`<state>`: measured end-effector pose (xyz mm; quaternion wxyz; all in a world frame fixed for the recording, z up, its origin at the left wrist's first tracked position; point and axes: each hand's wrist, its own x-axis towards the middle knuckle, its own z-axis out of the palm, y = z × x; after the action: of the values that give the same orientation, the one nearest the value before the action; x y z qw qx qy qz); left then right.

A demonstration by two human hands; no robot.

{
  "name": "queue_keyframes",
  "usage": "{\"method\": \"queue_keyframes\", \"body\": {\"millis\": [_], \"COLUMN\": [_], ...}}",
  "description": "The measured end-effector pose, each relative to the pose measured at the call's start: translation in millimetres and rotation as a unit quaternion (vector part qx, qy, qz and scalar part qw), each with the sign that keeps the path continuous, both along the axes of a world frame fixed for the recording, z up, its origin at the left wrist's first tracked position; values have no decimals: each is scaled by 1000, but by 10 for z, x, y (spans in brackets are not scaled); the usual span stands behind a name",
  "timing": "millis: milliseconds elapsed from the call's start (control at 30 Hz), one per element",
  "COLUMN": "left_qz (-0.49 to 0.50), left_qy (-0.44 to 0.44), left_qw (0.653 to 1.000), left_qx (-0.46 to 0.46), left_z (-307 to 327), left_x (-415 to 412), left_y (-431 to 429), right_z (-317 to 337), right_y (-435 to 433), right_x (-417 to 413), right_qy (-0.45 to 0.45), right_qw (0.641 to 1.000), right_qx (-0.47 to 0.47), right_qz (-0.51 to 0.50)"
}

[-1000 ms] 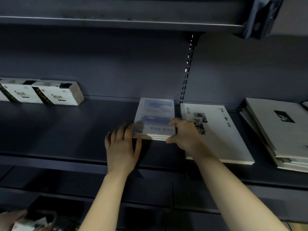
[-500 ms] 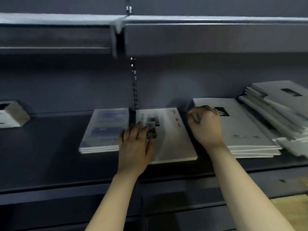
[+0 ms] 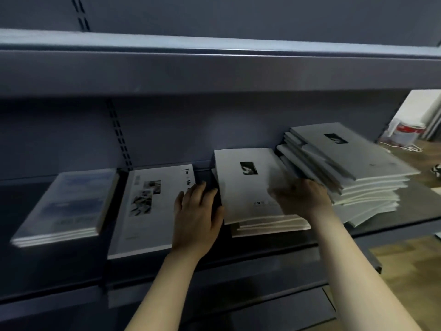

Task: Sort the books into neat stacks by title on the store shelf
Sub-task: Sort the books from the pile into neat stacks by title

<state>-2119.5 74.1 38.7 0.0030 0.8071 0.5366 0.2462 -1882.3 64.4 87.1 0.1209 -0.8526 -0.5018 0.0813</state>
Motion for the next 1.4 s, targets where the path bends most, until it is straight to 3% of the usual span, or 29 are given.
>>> {"method": "queue_keyframes", "body": {"millis": [133,233,333,467,567,700,767,833,900,967,1000,1067,1167,1267,1333,1400], "left_qz": [11,21,10,-59,-55,-6,3,26,49,52,47,42,45,2,-30,-9], "left_qy": [-20,-30,-51,2,-1,-48,-154,-340,-511,-606,-635,-681,-726,-658,-591,-544], "left_qw": [1000,999,998,996,998,999,988,938,854,790,767,727,681,749,800,829], "left_qx": [-7,-11,-32,-67,-30,4,-6,-52,-85,-84,-78,-70,-85,-81,-105,-129], "left_z": [-2,28,163,353,380,380,376,390,427,446,452,419,404,380,366,363], "left_x": [101,131,103,103,132,-34,-188,-319,-421,-508,-539,-612,-681,-841,-1049,-1302], "left_y": [-45,-94,-182,-329,-375,-378,-389,-419,-450,-461,-461,-461,-486,-496,-472,-463], "right_z": [131,106,88,257,412,508,500,434,281,80,5,-84,-126,-168,-165,-151], "right_y": [-11,36,66,94,108,57,51,54,95,123,128,141,143,174,209,251], "right_x": [37,123,100,-155,-427,-869,-1051,-1200,-1336,-1449,-1491,-1583,-1695,-1800,-1836,-1820], "right_qy": [81,209,380,568,626,641,670,649,555,462,458,502,608,651,643,623], "right_qw": [996,976,915,800,745,723,689,706,780,847,854,833,767,730,729,741], "right_qx": [24,43,115,169,201,195,187,171,181,174,169,168,142,145,194,232], "right_qz": [35,54,71,97,112,169,202,226,227,200,181,160,147,149,129,90]}}
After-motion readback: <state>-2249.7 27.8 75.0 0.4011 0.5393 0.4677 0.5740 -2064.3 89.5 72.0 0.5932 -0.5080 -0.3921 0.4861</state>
